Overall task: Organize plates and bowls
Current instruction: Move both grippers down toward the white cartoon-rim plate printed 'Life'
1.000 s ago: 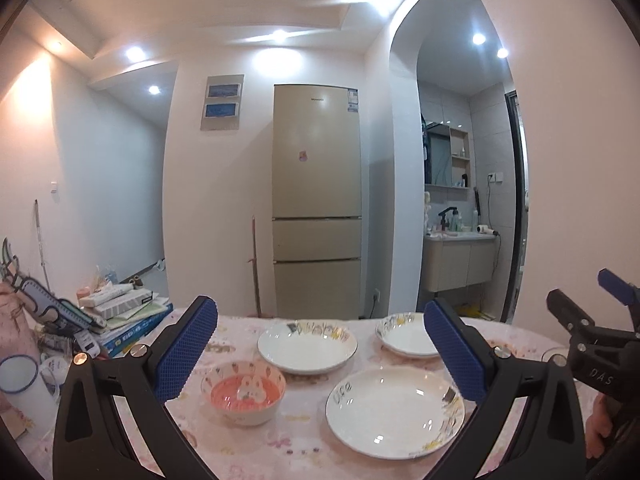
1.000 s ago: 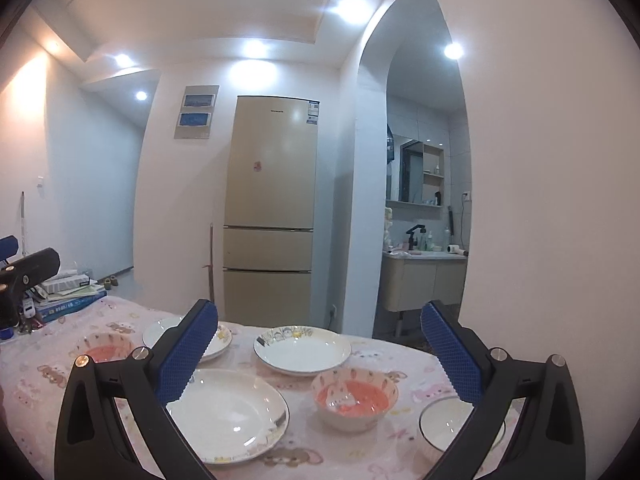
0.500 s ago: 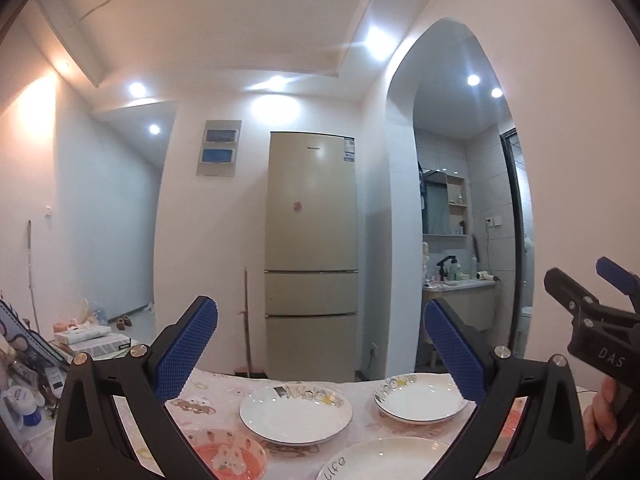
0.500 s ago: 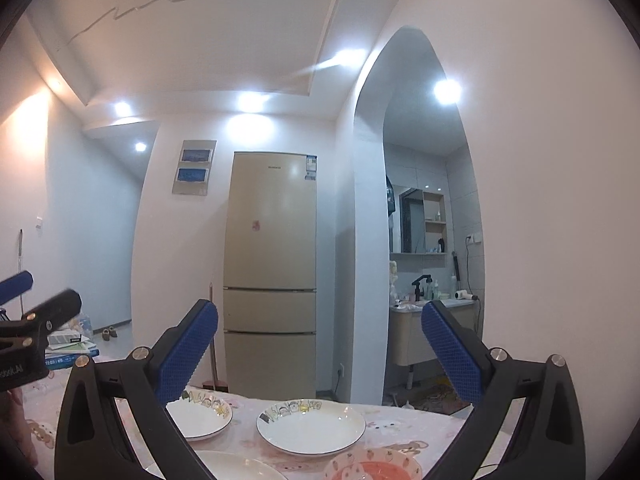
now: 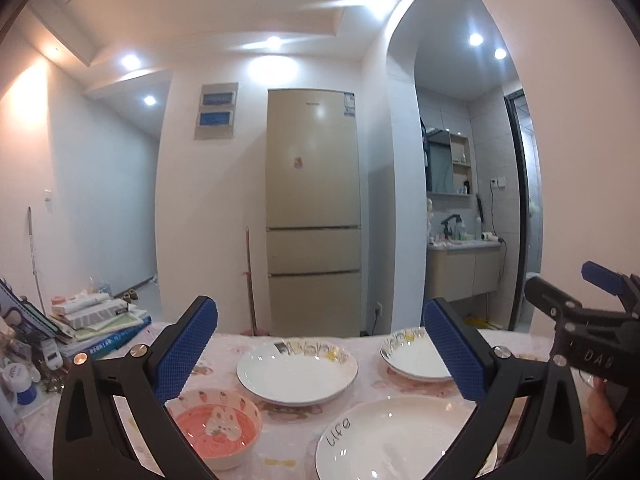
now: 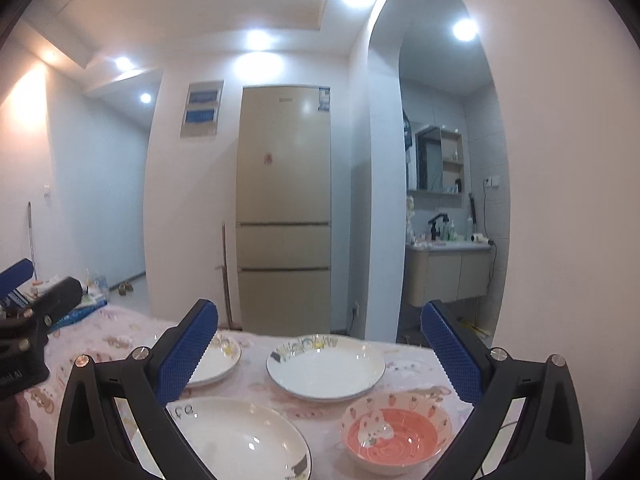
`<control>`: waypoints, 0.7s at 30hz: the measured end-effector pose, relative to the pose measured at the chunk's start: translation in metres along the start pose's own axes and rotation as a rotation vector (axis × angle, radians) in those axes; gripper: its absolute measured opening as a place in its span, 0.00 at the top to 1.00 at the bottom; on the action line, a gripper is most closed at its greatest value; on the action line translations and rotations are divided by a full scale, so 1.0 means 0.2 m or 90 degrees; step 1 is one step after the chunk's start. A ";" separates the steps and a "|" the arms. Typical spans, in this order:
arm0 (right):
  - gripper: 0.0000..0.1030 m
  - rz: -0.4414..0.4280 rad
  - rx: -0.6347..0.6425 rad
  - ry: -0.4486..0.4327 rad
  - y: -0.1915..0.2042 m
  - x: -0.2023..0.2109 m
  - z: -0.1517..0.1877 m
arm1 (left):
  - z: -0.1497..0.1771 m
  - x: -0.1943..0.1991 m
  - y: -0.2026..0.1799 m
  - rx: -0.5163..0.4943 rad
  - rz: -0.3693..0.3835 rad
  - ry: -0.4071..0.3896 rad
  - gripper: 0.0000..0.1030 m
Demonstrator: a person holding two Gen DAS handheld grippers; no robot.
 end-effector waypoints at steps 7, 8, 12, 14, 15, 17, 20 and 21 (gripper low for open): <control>0.00 0.029 -0.049 0.012 -0.10 -0.04 0.07 | 0.09 -0.08 0.01 0.015 -0.006 0.015 0.00; 0.00 0.036 -0.052 0.013 -0.11 -0.06 0.07 | 0.10 -0.08 0.00 0.012 -0.012 0.015 0.00; 0.00 0.005 -0.077 0.071 -0.14 -0.13 0.10 | 0.12 -0.10 -0.01 0.002 -0.015 0.038 0.00; 0.00 -0.006 -0.093 0.092 -0.15 -0.16 0.10 | 0.12 -0.11 0.00 -0.002 -0.003 0.058 0.00; 0.00 -0.017 -0.096 0.105 -0.16 -0.17 0.10 | 0.11 -0.12 0.00 0.000 0.003 0.068 0.00; 0.00 -0.026 -0.086 0.115 -0.15 -0.18 0.09 | 0.08 -0.12 0.02 0.014 0.007 0.084 0.00; 0.00 -0.043 -0.082 0.128 -0.13 -0.16 -0.01 | -0.07 -0.09 0.03 -0.027 0.005 0.064 0.00; 0.00 -0.061 -0.083 0.134 -0.12 -0.15 -0.09 | -0.14 -0.08 0.03 -0.048 -0.007 0.058 0.00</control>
Point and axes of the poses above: each gripper's, at about its wrist camera, not at the fingertips, and x roughly against the way its jaws point, y to its left, z to its underside, the point moved 1 cm from there along -x, roughly the way its jaws point, and after that the axes turned 4 degrees about y, right-handed, at the moved point
